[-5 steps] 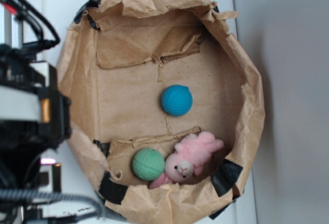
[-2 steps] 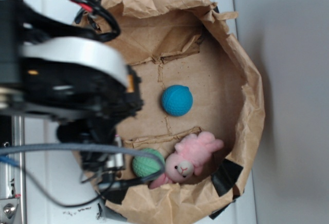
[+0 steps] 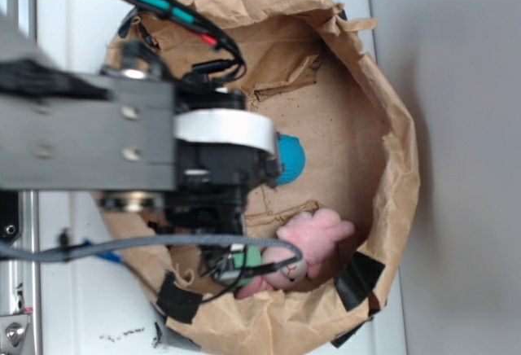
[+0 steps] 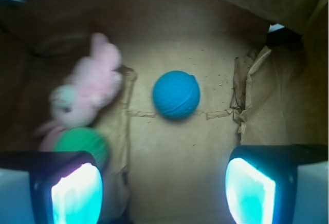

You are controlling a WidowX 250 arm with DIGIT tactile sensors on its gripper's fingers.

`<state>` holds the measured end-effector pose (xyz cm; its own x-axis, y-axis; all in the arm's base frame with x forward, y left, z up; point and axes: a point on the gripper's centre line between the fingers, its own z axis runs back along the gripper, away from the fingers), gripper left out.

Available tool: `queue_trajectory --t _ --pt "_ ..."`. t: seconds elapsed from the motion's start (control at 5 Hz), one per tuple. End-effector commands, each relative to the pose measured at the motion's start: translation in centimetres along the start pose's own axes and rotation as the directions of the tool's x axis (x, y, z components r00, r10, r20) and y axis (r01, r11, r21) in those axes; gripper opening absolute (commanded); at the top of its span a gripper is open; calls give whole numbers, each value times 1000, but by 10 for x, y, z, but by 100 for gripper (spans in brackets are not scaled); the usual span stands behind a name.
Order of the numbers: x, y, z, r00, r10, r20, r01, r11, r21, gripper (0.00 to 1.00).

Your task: Grab the green ball.

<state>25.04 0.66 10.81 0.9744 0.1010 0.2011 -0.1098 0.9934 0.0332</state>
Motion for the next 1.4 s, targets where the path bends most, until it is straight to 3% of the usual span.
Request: queue_trajectory --t 0.0,0.2,0.4,0.8,1.0,1.2 --pt "4 -11 -30 998 -61 12 60 997 50 100" --pt "-3 -36 -33 988 -146 -48 146 989 -2 100" --pt "-6 -41 -24 982 -163 -93 156 985 -72 100" --pt "-2 -48 -21 986 -121 -111 108 987 -117 100" --pt "-1 -50 -15 978 -117 -175 74 970 -233 100" --pt "-7 -59 -23 977 -86 -196 42 975 -216 100"
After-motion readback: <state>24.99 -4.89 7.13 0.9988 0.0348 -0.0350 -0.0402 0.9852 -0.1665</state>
